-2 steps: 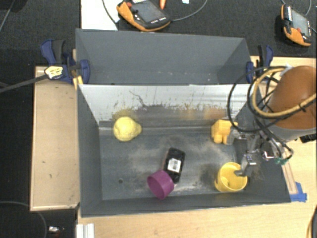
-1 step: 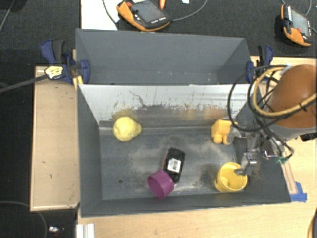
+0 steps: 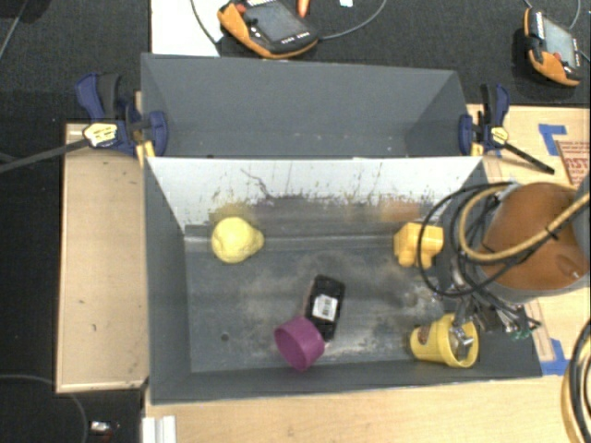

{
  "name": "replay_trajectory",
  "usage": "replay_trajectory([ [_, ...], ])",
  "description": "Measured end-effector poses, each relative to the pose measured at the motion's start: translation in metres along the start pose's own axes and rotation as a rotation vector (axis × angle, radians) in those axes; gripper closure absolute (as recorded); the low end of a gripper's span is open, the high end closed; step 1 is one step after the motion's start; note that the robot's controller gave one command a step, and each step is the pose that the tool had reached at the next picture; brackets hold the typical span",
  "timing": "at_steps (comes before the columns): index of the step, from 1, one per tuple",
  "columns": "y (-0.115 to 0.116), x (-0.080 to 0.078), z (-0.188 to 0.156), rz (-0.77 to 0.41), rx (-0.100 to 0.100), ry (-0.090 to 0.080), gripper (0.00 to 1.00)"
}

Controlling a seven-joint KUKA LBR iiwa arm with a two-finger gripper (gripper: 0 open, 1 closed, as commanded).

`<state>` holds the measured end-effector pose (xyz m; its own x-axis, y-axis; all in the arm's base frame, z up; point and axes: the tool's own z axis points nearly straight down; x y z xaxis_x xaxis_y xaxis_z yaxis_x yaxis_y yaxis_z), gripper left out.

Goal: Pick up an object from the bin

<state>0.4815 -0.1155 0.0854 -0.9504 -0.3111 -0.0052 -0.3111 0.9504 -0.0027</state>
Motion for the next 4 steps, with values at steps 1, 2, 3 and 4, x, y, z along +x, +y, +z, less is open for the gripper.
replay_trajectory([
  [1,0.006,0.0,-0.06,0.095,0.001,-0.004,0.0],
  [2,0.032,-0.006,-0.015,-0.337,-0.003,0.0,0.0],
  [3,0.005,-0.005,0.014,-0.393,0.007,-0.011,0.0],
  [4,-0.009,-0.003,0.015,-1.219,-0.037,-0.037,1.0],
])
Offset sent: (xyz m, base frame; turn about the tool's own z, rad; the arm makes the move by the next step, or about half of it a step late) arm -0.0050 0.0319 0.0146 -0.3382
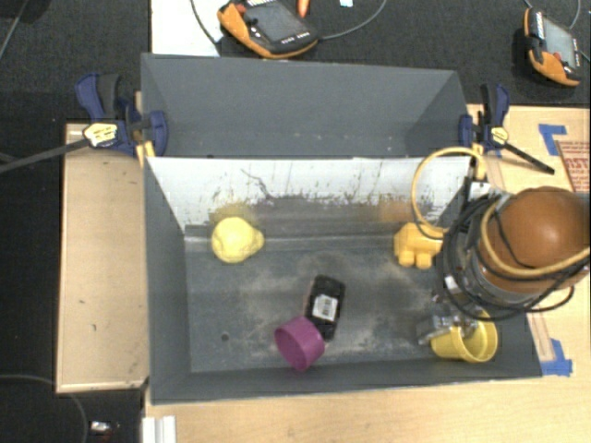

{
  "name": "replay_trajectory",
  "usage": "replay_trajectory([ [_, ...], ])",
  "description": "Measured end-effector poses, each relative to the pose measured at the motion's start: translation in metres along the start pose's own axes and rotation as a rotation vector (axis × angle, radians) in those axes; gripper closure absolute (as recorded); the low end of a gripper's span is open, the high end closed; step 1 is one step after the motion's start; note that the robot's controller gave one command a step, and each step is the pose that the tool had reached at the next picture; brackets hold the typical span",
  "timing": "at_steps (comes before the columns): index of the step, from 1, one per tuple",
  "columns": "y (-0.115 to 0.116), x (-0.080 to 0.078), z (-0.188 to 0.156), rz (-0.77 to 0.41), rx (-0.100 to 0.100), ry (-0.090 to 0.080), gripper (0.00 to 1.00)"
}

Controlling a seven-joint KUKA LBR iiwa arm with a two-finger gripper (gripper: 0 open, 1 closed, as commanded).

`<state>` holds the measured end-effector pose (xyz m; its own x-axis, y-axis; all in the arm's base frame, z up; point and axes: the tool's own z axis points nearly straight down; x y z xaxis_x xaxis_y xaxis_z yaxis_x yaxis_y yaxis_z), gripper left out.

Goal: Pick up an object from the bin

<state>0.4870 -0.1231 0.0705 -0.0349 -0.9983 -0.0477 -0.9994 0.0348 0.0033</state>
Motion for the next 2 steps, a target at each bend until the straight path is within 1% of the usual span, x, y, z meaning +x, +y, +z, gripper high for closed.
replay_trajectory([
  [1,-0.0005,-0.0003,0.0,-0.001,0.001,0.001,1.0],
  [2,0.0029,-0.0077,-0.0084,-0.007,0.004,0.027,1.0],
])
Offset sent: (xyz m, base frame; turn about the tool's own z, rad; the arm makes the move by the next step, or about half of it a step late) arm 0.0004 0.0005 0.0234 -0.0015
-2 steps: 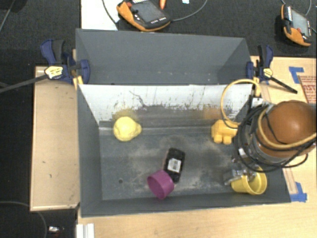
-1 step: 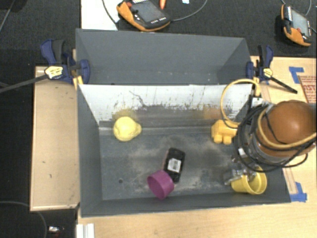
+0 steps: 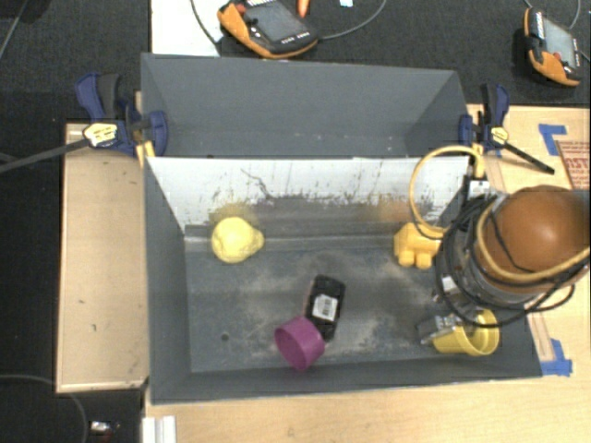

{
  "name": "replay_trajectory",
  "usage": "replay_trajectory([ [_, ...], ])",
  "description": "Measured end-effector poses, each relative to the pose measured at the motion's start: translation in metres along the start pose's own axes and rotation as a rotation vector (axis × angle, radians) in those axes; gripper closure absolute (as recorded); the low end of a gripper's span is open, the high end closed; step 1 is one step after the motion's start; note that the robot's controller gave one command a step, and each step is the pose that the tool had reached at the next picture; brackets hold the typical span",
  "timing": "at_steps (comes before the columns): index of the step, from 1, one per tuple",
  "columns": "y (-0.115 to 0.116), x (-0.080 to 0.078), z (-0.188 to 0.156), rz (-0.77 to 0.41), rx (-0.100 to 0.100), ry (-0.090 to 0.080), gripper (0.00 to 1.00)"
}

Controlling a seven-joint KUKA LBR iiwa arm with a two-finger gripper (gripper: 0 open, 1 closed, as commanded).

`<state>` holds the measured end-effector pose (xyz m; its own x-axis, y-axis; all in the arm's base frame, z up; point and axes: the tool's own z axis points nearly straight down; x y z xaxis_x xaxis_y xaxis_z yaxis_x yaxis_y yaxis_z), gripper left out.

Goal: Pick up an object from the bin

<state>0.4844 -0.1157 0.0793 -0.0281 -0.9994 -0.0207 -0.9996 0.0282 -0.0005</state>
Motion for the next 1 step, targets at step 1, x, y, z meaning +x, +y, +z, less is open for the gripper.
replay_trajectory([
  [1,-0.0017,-0.001,-0.0064,0.002,0.003,-0.021,1.0],
])
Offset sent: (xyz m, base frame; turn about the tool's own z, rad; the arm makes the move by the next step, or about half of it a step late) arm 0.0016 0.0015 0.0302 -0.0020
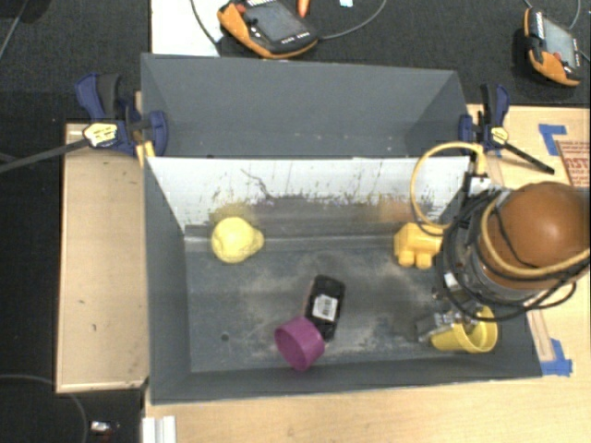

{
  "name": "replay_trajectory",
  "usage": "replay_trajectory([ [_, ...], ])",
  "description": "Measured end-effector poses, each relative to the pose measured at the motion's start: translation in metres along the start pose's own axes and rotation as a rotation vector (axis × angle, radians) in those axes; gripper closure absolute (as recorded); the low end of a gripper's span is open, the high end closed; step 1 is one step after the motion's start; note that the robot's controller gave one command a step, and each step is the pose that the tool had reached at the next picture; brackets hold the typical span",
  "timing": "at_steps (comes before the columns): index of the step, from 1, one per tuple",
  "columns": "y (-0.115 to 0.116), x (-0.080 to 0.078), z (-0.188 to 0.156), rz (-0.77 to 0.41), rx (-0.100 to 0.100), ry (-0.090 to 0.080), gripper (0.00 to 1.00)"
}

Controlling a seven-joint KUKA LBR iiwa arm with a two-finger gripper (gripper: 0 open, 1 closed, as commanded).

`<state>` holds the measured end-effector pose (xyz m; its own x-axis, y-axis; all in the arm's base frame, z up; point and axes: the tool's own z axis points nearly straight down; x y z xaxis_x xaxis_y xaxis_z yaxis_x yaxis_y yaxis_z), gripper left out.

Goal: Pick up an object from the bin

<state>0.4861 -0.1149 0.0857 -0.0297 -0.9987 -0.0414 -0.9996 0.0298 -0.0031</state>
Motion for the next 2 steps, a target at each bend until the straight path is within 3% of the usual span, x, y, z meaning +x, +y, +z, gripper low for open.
replay_trajectory([
  [1,0.001,0.0,-0.016,0.003,-0.002,0.005,1.0],
  [2,0.002,-0.002,-0.056,0.005,-0.006,0.001,1.0],
])
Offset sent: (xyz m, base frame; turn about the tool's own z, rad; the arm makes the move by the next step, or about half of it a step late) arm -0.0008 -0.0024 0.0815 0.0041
